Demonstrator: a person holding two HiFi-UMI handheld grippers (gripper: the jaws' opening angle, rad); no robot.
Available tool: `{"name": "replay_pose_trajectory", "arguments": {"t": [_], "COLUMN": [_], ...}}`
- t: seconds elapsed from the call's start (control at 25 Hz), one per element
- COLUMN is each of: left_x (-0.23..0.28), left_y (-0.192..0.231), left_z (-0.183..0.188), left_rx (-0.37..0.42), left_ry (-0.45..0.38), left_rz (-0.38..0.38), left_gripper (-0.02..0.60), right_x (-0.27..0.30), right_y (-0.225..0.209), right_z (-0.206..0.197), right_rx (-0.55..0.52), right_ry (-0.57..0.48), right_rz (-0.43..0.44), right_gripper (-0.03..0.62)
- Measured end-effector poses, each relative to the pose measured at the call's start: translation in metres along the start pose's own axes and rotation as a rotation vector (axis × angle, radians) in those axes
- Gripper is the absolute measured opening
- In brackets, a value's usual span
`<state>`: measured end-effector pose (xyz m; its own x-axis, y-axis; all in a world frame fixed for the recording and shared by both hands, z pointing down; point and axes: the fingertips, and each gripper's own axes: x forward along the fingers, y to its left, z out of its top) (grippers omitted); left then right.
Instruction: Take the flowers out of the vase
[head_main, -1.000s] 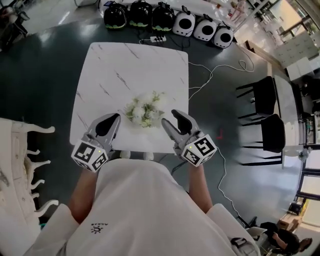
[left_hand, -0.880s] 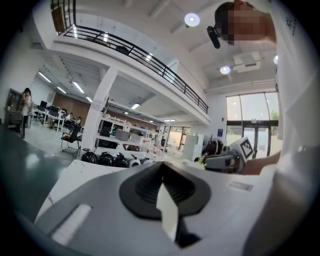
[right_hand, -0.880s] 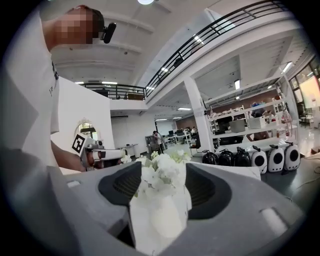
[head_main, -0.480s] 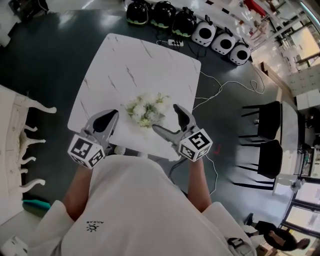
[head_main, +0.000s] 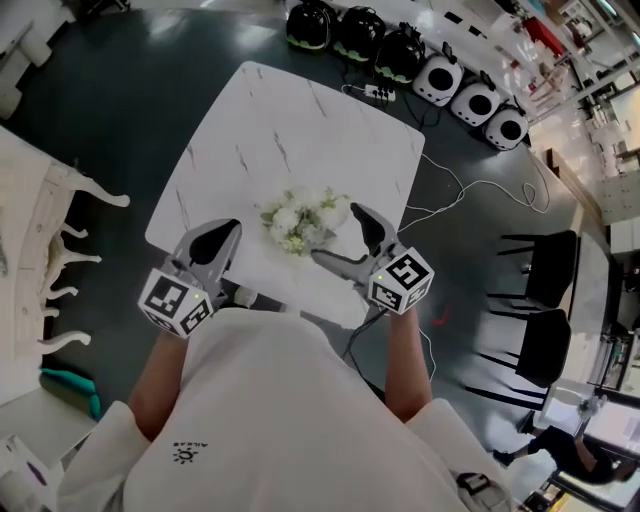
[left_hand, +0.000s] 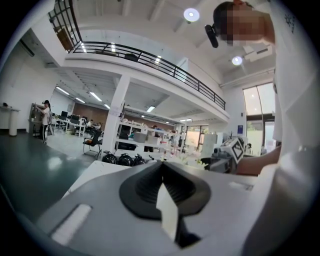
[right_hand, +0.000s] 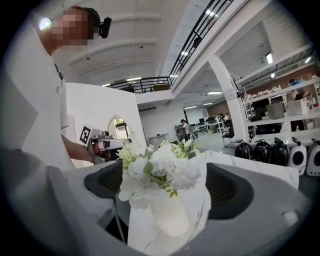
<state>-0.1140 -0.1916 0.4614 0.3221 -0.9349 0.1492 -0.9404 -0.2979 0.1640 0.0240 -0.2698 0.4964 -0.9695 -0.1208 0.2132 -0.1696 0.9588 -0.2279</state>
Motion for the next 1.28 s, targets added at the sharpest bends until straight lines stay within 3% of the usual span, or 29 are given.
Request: {"name": "replay_pose_trajectory", "arguments": {"t": [0.48,0.84,1.28], "left_x": [-0.003,-0.002,0.006], "left_y": [-0.002,-0.002,-0.002], "left_z": [-0.004,-0.003,-0.002], "left_rx": [0.01,0.01,0.012], "left_ry": [0.016,0.018,0.016], "left_rz": [0.063,0.071,0.034], "left_gripper": [-0.012,-0.012,-0.012], "right_x": [0.016,0.021,0.009], "right_y": [0.007,0.008,0.007], "right_z": [-0.013,-0.014,-0.014], "right_rx": [-0.147,-0.174,-0.18], "right_ry": [0.089,0.095,0.077], "right_rz": [0.087,0.115,0.106], "right_gripper": [0.52,0.509,0.247]}}
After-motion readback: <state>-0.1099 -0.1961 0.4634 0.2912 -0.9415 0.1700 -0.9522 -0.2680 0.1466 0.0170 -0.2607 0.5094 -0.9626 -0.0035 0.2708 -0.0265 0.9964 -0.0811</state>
